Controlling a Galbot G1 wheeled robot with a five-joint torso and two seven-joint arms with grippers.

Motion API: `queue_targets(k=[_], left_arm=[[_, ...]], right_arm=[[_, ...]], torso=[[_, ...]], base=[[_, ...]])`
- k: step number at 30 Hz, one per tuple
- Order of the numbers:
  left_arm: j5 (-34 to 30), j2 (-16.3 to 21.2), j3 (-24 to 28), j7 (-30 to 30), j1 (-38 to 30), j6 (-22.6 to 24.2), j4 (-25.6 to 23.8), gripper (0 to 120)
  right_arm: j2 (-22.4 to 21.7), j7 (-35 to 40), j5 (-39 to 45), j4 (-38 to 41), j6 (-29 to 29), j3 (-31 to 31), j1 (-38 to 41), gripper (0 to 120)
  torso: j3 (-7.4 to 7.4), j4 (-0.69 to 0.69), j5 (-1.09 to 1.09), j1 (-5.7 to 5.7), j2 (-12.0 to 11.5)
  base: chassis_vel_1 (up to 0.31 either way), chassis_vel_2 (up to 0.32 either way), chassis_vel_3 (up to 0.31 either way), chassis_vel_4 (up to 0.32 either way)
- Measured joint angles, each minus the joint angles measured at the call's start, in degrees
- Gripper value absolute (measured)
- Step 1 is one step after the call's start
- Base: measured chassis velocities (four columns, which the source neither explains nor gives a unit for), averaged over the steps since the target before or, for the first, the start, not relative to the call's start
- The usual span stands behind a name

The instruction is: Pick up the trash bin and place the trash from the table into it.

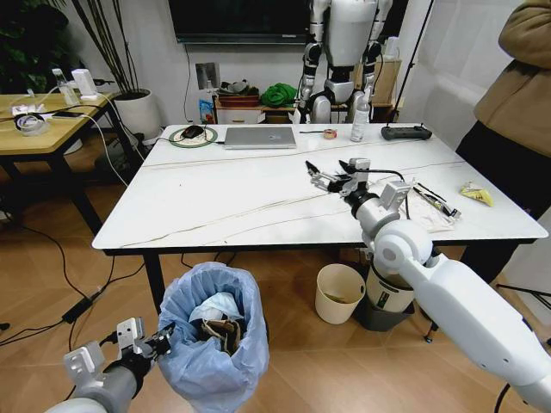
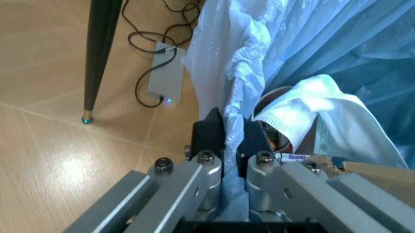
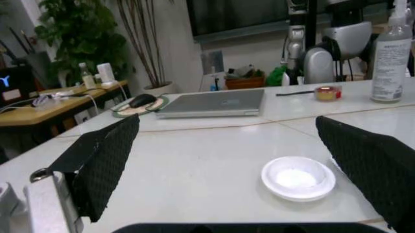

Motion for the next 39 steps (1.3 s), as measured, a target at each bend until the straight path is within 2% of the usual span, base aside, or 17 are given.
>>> queue_targets(k=[3,7,8,12,13,15,27,39], left_arm=[[0.02,0.03,0.0,0.0,-0.04,-0.01,0.07,0],[0.02,0.03,-0.16,0.02,0.04,-0.03,0.07,0],[0.02,0.03,-0.16,0.02,0.04,-0.03,0.07,0],[0.02,0.21,-0.13,0.02,-0.25,-0.04,0.08,0],[-0.05,0.44,0.16,0.02,-0.72,-0.05,0.36,0],[-0.07,0.51,0.25,0.02,-0.81,-0.05,0.49,0],[-0.07,0.18,0.28,0.05,-1.11,-0.05,1.02,0],[-0.03,-0.04,0.33,0.05,-1.27,-0.05,1.22,0]], right_arm=[[0.27,-0.29,0.09,-1.89,-0.44,-0.73,1.34,100],[2.2,-2.7,-0.8,-7.67,-6.36,-1.9,6.42,100],[2.2,-2.7,-0.8,-7.67,-6.36,-1.9,6.42,100],[3.01,-6.23,-4.39,-11.67,-9.53,-2.48,9.11,100],[3.4,-8.26,-7.59,-14.08,-10.73,-2.67,10.38,100],[3.77,-9.35,-8.9,-15.45,-11.06,-2.91,11.09,100],[10.12,-16.57,-11.5,-27.67,-14.28,-6.36,17.97,100],[11.57,-19.72,-14.41,-33.0,-16.27,-7.49,18.5,100]], torso=[[0.0,0.0,0.0,0.0,0.0],[0.0,0.03,0.0,0.0,0.0],[0.0,0.03,0.0,0.0,0.0],[0.0,0.03,0.0,0.0,0.0],[0.0,0.02,0.0,0.01,0.0],[0.0,-0.01,0.0,0.01,0.0],[0.0,0.03,-0.01,0.01,0.0],[0.0,0.01,-0.01,0.01,0.0]], base=[[0.0,0.0,0.0,0.0],[0.0,0.0,0.0,0.0],[0.0,0.0,0.0,0.0],[0.0,0.0,0.0,0.0],[0.0,0.0,0.0,0.0],[0.0,0.0,0.0,0.0],[0.0,0.0,0.0,0.0],[0.0,0.0,0.0,0.0]])
